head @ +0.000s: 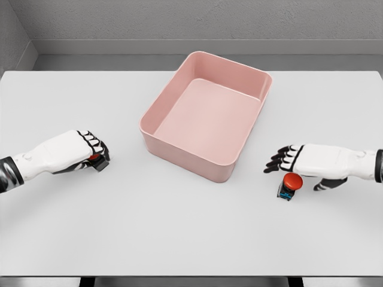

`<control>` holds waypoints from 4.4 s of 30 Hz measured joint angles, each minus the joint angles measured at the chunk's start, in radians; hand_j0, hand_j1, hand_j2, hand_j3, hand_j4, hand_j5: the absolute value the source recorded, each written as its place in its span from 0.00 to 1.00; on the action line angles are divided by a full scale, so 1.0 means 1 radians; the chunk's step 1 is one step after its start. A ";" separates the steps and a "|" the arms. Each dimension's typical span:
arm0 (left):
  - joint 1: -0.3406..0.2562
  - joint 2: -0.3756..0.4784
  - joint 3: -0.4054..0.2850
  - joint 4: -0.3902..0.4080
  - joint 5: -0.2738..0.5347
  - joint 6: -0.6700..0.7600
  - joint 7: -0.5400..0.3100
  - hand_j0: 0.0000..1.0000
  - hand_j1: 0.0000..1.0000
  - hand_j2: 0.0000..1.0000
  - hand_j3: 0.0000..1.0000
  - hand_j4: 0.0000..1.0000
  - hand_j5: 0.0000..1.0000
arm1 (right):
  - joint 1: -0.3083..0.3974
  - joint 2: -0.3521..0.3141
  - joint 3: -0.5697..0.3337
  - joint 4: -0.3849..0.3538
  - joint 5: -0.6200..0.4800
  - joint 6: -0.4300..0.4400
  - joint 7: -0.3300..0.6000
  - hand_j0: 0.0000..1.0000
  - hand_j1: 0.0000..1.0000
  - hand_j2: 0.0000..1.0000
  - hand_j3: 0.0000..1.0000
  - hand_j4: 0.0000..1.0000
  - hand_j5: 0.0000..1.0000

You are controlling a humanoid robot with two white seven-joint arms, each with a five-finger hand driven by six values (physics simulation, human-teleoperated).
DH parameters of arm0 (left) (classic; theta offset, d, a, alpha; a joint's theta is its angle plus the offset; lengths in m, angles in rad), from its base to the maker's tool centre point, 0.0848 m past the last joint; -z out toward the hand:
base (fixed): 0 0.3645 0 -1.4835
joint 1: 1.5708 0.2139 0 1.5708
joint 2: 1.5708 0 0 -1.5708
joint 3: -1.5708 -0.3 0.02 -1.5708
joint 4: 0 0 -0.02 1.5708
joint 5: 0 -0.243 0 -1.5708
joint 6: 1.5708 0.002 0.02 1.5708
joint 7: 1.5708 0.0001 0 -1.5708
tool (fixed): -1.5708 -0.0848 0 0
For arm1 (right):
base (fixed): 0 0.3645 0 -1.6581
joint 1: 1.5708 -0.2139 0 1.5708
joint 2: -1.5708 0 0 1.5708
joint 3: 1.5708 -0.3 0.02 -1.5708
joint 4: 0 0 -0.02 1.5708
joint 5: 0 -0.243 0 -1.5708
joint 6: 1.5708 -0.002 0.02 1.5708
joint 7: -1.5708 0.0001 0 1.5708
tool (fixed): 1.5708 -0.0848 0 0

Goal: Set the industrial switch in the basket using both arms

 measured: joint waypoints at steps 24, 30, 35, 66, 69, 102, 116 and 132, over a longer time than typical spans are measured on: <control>-0.135 0.029 0.010 -0.197 0.044 0.000 -0.008 0.36 0.36 0.36 0.36 0.36 0.36 | 0.000 0.027 0.040 0.012 0.001 0.000 0.009 0.75 0.75 0.75 0.75 0.75 0.75; -0.187 0.023 0.003 -0.203 0.047 0.000 -0.010 0.36 0.36 0.36 0.36 0.36 0.36 | 0.000 0.027 0.039 0.014 -0.007 0.003 0.014 0.64 0.64 0.64 0.64 0.64 0.64; -0.242 0.003 -0.007 -0.215 0.049 0.000 -0.026 0.36 0.36 0.36 0.36 0.36 0.36 | 0.000 0.027 0.037 0.014 -0.014 0.004 0.017 0.56 0.56 0.56 0.56 0.56 0.56; -0.471 -0.419 -0.203 -0.038 -0.060 -0.002 -0.180 0.34 0.34 0.34 0.34 0.34 0.34 | -0.092 0.029 0.004 0.054 -0.106 0.000 0.012 0.44 0.44 0.44 0.44 0.44 0.44; -0.476 -0.457 -0.225 0.018 -0.077 -0.002 -0.181 0.34 0.34 0.34 0.34 0.34 0.34 | -0.107 0.031 0.004 0.057 -0.120 0.000 0.012 0.43 0.43 0.43 0.43 0.43 0.43; -0.518 -0.546 -0.268 0.216 -0.093 -0.001 -0.192 0.90 0.90 0.90 0.90 0.90 0.90 | -0.230 0.071 0.005 0.062 -0.187 0.000 0.015 0.40 0.40 0.40 0.40 0.40 0.40; -0.532 -0.533 -0.268 0.179 -0.069 -0.001 -0.213 1.00 1.00 1.00 1.00 1.00 1.00 | -0.262 0.108 0.006 0.068 -0.192 0.000 0.016 0.40 0.40 0.40 0.40 0.40 0.40; -0.506 0.135 -0.402 -0.133 0.374 -0.002 -0.242 1.00 1.00 1.00 1.00 1.00 1.00 | -0.307 0.172 0.010 0.073 -0.192 0.000 0.019 0.39 0.39 0.39 0.39 0.39 0.39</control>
